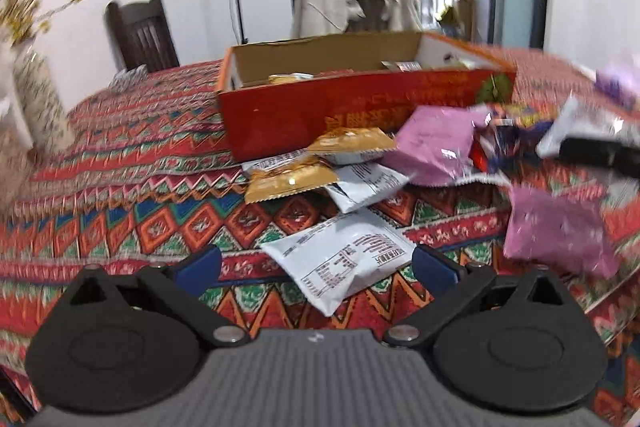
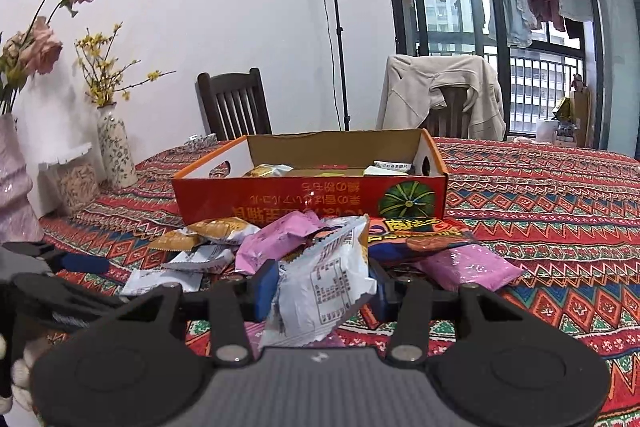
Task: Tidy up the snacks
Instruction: 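Grasp a white wrapper with the right gripper while the left gripper grasps another white wrapper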
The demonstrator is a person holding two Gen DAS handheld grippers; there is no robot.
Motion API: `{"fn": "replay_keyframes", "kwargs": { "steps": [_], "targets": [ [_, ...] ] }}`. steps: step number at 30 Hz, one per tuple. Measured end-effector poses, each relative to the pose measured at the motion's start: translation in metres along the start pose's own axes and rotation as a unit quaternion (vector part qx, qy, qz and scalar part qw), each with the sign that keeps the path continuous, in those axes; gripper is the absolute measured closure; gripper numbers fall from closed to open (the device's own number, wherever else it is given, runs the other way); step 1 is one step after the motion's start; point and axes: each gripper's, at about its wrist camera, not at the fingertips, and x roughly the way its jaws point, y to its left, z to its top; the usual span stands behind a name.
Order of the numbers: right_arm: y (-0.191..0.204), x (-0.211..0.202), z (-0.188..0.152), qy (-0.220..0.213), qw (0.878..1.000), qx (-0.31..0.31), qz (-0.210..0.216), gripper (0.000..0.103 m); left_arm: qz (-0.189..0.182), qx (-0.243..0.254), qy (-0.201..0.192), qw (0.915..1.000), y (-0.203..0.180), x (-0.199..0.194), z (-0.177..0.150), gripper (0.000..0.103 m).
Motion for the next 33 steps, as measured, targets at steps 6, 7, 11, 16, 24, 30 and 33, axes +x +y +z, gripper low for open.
{"fn": "replay_keyframes", "kwargs": {
  "steps": [6,7,11,16,24,30,33],
  "targets": [
    [-0.009,-0.003,-0.002,-0.001,1.000,0.014,-0.002,0.057,0.013,0.002,0.022,0.9997,0.001,0.024,0.009,0.000],
    [-0.009,-0.003,-0.002,-0.002,1.000,0.015,-0.003,0.057,0.012,-0.005,0.025,0.9996,0.004,0.026,0.011,0.000],
    [-0.011,-0.004,-0.003,-0.004,1.000,0.018,-0.002,0.057,0.000,-0.027,0.029,0.9992,0.007,0.032,0.015,0.004],
    [-0.013,-0.003,-0.005,-0.003,1.000,0.021,-0.001,0.057,-0.015,-0.009,0.017,0.9997,-0.003,0.023,0.010,0.029],
    [-0.014,-0.004,-0.006,-0.002,1.000,0.025,0.001,0.057,-0.011,0.005,-0.005,0.9999,-0.019,-0.003,-0.007,0.058],
    [-0.014,-0.005,-0.006,-0.002,1.000,0.025,0.000,0.057,-0.010,-0.017,-0.013,0.9997,-0.016,-0.015,-0.015,0.059],
    [-0.013,-0.006,-0.007,-0.004,1.000,0.024,0.000,0.057,-0.008,-0.027,-0.015,0.9995,-0.012,-0.019,-0.017,0.059]
  ]
}}
